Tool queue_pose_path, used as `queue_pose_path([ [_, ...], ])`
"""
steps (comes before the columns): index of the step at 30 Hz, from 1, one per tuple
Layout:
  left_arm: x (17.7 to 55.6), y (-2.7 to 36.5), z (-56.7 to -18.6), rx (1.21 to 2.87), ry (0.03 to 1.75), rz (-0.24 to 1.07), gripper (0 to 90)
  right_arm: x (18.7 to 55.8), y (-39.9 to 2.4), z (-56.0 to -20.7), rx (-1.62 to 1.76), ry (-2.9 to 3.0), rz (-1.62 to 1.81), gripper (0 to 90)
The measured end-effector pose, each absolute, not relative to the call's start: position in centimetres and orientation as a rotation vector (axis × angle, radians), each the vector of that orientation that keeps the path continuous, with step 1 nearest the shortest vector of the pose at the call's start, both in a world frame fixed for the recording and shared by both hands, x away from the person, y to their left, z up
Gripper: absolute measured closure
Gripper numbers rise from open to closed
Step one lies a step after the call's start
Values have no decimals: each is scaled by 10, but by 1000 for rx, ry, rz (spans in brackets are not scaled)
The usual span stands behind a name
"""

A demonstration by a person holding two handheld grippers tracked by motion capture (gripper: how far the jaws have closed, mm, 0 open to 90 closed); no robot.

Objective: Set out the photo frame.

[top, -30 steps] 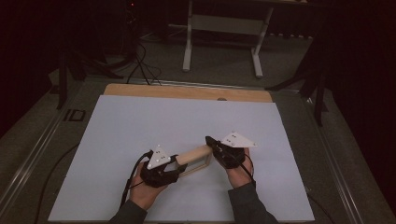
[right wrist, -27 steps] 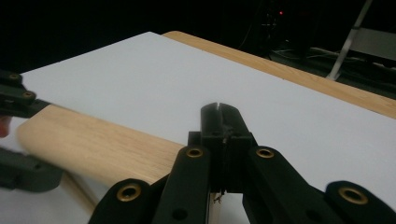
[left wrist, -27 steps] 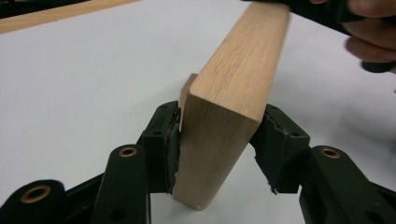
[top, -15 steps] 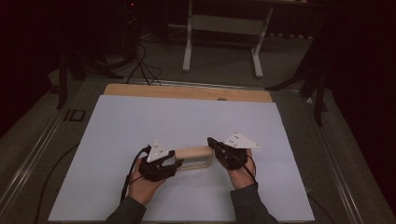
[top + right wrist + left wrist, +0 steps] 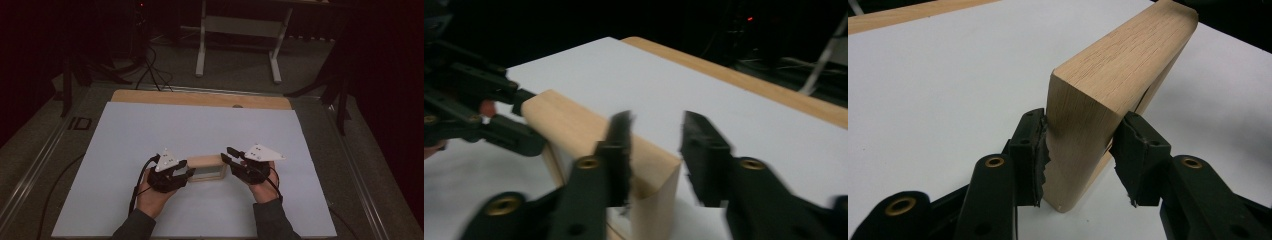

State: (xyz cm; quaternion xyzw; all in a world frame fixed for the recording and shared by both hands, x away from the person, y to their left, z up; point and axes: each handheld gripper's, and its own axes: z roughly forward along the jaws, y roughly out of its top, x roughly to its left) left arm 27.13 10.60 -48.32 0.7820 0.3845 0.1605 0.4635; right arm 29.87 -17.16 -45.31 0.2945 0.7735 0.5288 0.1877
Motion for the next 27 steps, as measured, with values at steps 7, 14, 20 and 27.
queue_pose_path([
  [7,273,106,-484,1921,945,393,576,301,-171,-458,811,2247,1488,481],
  [14,274,105,-484,1924,941,395,576,306,-173,-468,810,2316,1475,433],
  [20,274,105,-484,1925,941,395,575,310,-173,-476,812,2361,1468,410],
  [27,275,105,-485,1926,940,397,574,311,-171,-478,796,2378,1440,406],
])
